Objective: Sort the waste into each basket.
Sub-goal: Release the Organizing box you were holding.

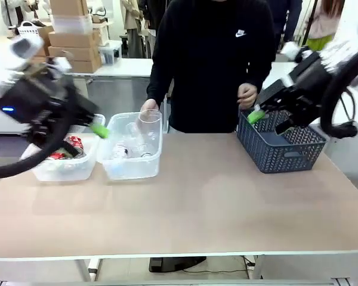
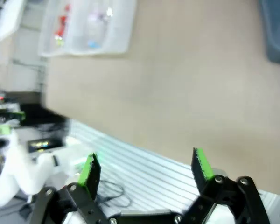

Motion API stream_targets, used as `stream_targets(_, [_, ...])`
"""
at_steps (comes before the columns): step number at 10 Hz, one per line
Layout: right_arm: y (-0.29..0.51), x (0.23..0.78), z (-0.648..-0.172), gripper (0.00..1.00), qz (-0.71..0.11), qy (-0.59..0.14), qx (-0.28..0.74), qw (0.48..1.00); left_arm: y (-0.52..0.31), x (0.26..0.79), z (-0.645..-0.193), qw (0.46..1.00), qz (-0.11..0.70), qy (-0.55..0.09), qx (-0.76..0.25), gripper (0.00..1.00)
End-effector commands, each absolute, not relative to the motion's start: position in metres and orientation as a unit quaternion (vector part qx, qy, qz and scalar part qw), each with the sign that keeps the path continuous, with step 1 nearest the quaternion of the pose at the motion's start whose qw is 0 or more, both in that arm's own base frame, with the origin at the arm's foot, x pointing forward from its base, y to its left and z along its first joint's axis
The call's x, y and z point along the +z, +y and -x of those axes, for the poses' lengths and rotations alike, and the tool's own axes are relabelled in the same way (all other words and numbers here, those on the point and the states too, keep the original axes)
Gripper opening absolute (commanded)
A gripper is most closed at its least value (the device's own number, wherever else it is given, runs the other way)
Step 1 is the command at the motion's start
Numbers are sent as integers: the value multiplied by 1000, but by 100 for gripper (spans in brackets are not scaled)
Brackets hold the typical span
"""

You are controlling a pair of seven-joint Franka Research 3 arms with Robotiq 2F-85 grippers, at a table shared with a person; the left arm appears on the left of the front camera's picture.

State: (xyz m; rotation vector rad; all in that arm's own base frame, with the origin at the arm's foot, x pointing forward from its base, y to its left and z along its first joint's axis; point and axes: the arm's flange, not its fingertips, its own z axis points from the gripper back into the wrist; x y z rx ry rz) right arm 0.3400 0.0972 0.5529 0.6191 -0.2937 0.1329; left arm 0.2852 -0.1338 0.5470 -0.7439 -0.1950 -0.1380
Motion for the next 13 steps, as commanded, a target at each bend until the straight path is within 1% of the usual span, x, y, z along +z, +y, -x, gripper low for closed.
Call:
stream_targets(1, [32, 537, -326, 100, -632, -57, -102, 766, -45, 530, -286, 802, 597, 21, 9, 100])
stream_targets(2, [16, 529, -325, 100, -687, -63, -137, 711, -20, 515, -290, 729, 681, 21, 63, 100])
stream_targets(3, [11, 526, -327, 100, -710, -72, -147, 685, -13, 506, -295, 687, 722, 34, 73, 100])
stream_targets(4, [8, 523, -330, 100, -720, -82, -153, 672, -16, 501, -303, 684, 722, 34, 98, 100])
stream_targets(5, [13, 520, -334, 100, -696, -100, -149, 695, -24, 503, -310, 698, 705, 39, 118, 100])
stream_targets(6, [-1, 533, -321, 100, -588, -81, -54, 803, -43, 509, -321, 790, 588, 14, 175, 100])
stream_targets(7, [-1, 533, -321, 100, -588, -81, -54, 803, 15, 518, -313, 721, 691, 15, 54, 100])
stream_targets(13, [-1, 533, -321, 100, -588, -81, -54, 803, 15, 518, -313, 721, 691, 15, 54, 100])
